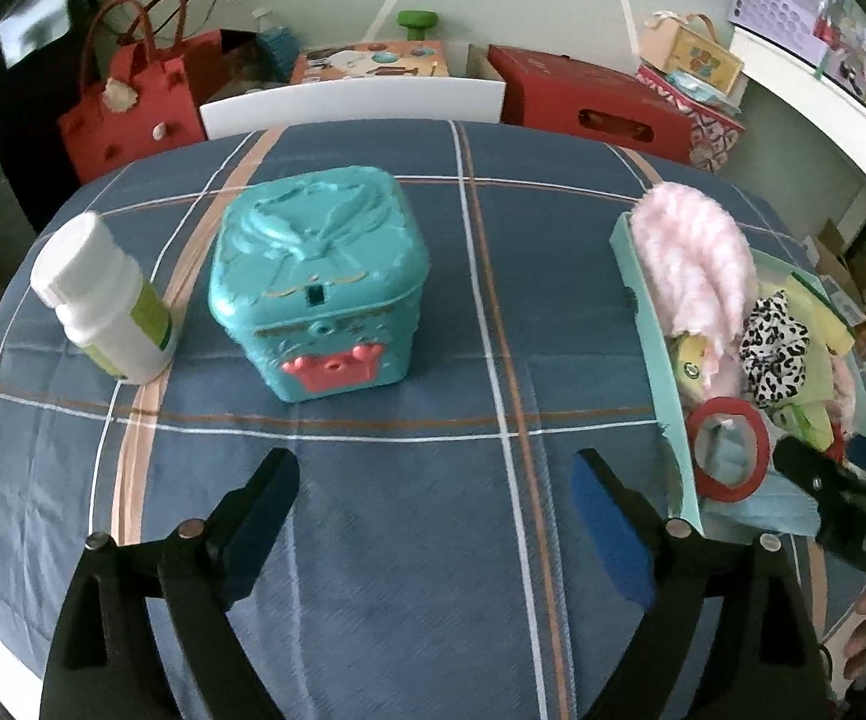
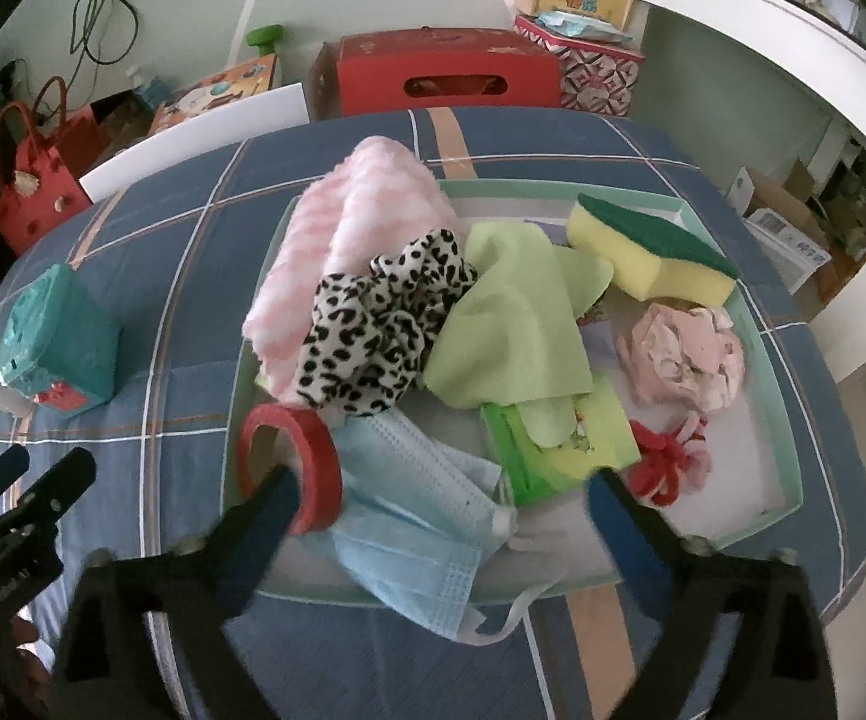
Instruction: Organize soft objects
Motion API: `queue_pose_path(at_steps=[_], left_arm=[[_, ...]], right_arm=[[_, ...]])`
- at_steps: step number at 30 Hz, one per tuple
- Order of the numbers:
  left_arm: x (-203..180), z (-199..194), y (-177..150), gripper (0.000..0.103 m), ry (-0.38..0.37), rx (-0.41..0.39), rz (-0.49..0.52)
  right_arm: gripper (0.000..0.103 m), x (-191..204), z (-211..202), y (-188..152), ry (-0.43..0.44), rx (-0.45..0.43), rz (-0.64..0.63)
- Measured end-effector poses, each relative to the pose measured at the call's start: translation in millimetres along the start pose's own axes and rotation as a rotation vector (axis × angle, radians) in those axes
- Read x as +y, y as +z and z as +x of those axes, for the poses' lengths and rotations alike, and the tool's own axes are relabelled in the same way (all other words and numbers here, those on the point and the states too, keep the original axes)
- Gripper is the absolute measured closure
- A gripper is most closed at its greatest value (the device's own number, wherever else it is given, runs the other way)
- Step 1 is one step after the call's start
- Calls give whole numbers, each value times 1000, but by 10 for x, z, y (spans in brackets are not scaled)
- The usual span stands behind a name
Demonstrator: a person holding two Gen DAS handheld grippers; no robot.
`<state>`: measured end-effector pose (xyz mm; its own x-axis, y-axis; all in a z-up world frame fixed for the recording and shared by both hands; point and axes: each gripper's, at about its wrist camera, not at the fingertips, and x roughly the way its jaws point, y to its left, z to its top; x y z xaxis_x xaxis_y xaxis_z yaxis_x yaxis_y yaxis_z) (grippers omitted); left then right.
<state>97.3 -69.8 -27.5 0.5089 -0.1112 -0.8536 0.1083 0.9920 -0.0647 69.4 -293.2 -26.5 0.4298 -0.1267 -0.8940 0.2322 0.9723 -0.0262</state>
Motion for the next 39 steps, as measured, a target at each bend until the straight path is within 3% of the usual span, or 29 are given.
queue_pose_path(at_steps=[10, 20, 26, 39], left_arm=[[227, -168, -121, 11, -6, 18, -86], [345, -382, -240, 11, 90, 35, -72], [394, -513, -301, 11, 192, 8, -76], [456, -490, -426, 11, 184, 40, -117]], right_arm=[[0, 73, -86, -185, -16, -4, -10], [0, 206, -247, -293, -22, -48, -45], [0, 271, -271, -331, -9, -43, -57], [0, 339, -334, -366, 2, -74, -85]])
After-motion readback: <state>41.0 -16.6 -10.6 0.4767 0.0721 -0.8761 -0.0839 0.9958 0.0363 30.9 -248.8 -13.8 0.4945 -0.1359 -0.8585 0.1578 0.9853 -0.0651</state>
